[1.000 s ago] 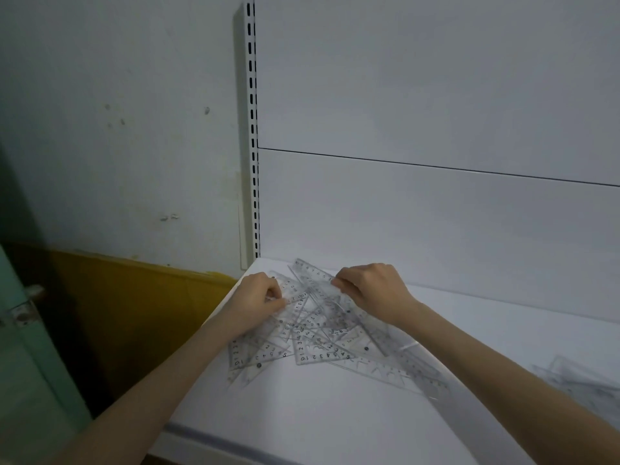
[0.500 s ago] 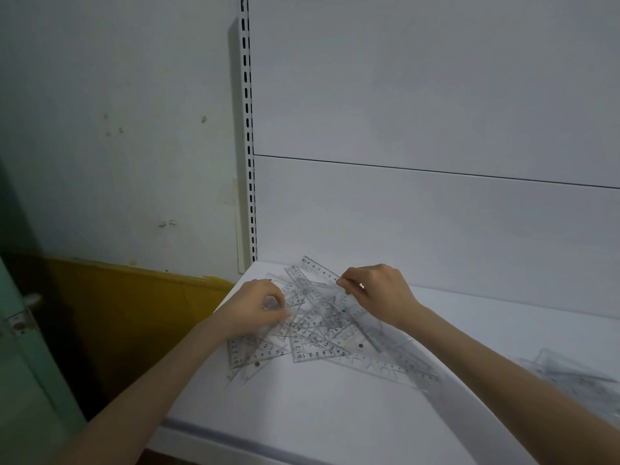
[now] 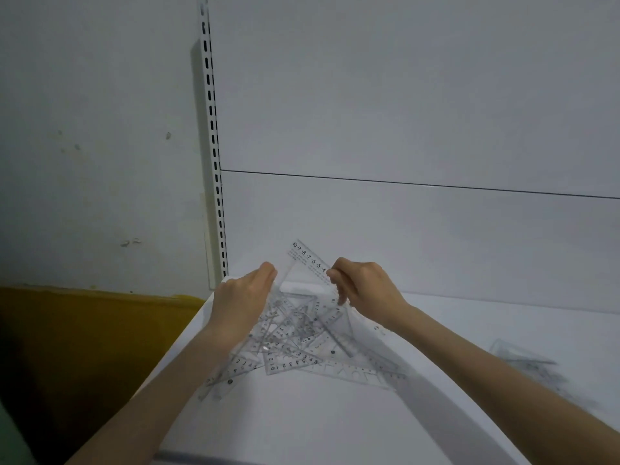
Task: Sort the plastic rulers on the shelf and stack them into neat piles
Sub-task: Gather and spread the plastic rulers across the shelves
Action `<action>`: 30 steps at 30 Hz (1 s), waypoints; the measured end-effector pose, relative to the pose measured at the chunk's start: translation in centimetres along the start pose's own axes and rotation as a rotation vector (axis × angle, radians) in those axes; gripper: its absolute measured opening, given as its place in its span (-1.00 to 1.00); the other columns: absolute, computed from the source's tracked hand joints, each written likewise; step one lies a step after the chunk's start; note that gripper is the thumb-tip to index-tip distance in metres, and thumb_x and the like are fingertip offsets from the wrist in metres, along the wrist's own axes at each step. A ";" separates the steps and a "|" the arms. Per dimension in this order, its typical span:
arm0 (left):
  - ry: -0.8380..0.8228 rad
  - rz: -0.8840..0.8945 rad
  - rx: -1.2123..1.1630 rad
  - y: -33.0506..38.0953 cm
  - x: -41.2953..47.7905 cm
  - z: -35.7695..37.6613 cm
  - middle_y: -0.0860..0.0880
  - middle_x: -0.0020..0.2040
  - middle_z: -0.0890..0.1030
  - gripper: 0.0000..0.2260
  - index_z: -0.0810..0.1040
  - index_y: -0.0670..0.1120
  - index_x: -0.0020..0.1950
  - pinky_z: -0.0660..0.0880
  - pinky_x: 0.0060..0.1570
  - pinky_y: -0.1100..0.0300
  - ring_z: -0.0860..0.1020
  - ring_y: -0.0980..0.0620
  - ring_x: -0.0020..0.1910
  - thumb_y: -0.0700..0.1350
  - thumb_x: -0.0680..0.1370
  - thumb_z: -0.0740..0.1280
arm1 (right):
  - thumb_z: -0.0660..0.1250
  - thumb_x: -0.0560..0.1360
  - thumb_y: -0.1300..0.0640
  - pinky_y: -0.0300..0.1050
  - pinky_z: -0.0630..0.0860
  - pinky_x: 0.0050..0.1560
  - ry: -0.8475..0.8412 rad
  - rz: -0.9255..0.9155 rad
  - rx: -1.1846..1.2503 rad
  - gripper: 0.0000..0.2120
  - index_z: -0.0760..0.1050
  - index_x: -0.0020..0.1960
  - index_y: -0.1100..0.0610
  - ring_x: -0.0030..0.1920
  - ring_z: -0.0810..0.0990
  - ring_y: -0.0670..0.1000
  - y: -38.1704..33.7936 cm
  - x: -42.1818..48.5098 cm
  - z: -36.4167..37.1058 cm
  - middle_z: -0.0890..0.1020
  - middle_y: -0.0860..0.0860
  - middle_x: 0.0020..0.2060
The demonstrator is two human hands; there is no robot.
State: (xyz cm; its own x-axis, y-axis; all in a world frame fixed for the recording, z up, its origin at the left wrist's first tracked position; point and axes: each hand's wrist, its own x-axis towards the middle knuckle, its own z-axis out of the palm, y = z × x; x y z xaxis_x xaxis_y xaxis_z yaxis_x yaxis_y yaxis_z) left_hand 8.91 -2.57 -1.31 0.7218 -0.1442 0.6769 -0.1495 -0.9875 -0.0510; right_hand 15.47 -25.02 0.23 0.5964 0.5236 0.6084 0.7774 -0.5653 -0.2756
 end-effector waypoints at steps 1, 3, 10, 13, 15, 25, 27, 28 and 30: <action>0.005 -0.007 -0.029 0.3 0.3 -0.1 0.05 -0.56 0.30 -0.72 0.48 -0.12 -0.16 0.21 -0.67 0.36 0.19 0.08 -0.68 -0.30 0.32 0.55 | 0.10 0.65 0.00 -0.08 0.52 -0.37 -0.026 0.037 0.053 -0.68 0.42 -0.16 0.18 -0.48 0.59 -0.02 -0.2 -0.2 -0.6 0.61 0.02 -0.44; 0.018 -0.051 -0.167 1.3 0.6 0.0 0.02 -0.55 0.39 -0.87 0.43 -0.11 -0.10 0.33 -0.68 0.23 0.33 0.01 -0.66 -0.18 0.51 0.39 | 0.11 0.65 0.06 -0.19 0.45 -0.42 -0.057 0.097 0.109 -0.73 0.37 -0.17 0.17 -0.58 0.53 -0.02 -0.5 -0.8 -1.8 0.59 0.09 -0.45; -0.219 -0.050 -0.453 8.7 2.8 1.2 -0.04 -0.25 0.59 -0.95 0.34 -0.05 0.00 0.48 -0.24 0.06 0.54 -0.10 -0.28 -0.08 0.60 0.18 | 0.12 0.62 0.03 -0.06 0.55 -0.35 -0.095 0.399 0.040 -0.86 0.41 0.03 0.05 -0.64 0.45 -0.04 2.7 -5.6 -8.0 0.60 0.07 -0.42; -0.356 0.001 -0.539 12.9 3.8 2.4 -0.18 -0.20 0.56 -0.92 0.26 -0.05 -0.05 0.49 -0.19 -0.09 0.54 -0.20 -0.23 -0.19 0.62 0.06 | 0.19 0.57 0.00 -0.11 0.49 -0.34 0.007 0.538 0.094 -0.81 0.37 0.16 0.01 -0.44 0.51 -0.03 4.9 -9.5 -11.7 0.62 0.10 -0.35; -0.357 0.069 -0.535 16.4 4.8 3.0 -0.17 -0.22 0.53 -0.80 0.19 0.02 -0.11 0.48 -0.20 -0.10 0.51 -0.16 -0.28 -0.28 0.60 0.05 | 0.22 0.56 0.00 -0.19 0.40 -0.30 0.062 0.597 0.090 -0.79 0.35 0.17 0.00 -0.36 0.48 -0.08 6.7 -12.5 -14.1 0.62 0.09 -0.33; -0.343 0.104 -0.532 39.3 10.7 5.9 -0.07 -0.10 0.40 -0.93 0.33 -0.17 -0.07 0.31 -0.04 0.09 0.33 -0.09 0.00 -0.26 0.60 0.12 | 0.14 0.57 -0.19 -0.04 0.48 -0.13 0.163 0.915 -0.024 -0.70 0.34 -0.12 0.04 -0.27 0.53 0.02 17.7 -28.5 -29.9 0.65 0.02 -0.28; -0.345 0.099 -0.530 44.7 11.8 6.9 -0.05 -0.04 0.40 -0.95 0.33 -0.14 -0.08 0.28 0.06 0.09 0.31 -0.12 0.10 -0.24 0.58 0.16 | 0.20 0.54 -0.20 -0.08 0.44 -0.19 0.171 0.991 0.064 -0.69 0.36 -0.12 0.05 -0.29 0.49 -0.02 20.2 -32.1 -34.0 0.65 0.02 -0.22; -0.352 0.095 -0.524 47.4 12.2 7.3 -0.06 -0.03 0.41 -0.94 0.33 -0.13 -0.08 0.28 0.08 0.10 0.31 -0.14 0.13 -0.24 0.57 0.19 | 0.26 0.51 -0.16 -0.11 0.40 -0.23 0.170 1.028 0.125 -0.72 0.36 -0.10 0.05 -0.29 0.46 -0.03 21.5 -34.1 -36.1 0.62 0.01 -0.20; -0.373 0.094 -0.502 52.5 12.6 8.1 -0.05 0.01 0.40 -0.91 0.33 -0.11 -0.09 0.26 0.06 0.16 0.30 -0.15 0.16 -0.23 0.55 0.23 | 0.38 0.43 0.02 -0.14 0.38 -0.27 0.136 1.083 0.157 -0.77 0.36 -0.05 0.06 -0.25 0.43 -0.02 24.2 -38.2 -39.9 0.56 0.00 -0.14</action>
State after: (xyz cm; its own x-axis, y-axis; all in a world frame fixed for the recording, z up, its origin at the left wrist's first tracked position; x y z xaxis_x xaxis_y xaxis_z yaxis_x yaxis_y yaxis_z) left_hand 15.65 -56.77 -1.46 0.8635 -0.3313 0.3803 -0.4575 -0.8319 0.3141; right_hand 3.55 -84.13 0.02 0.9580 -0.2801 0.0621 -0.1208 -0.5901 -0.7983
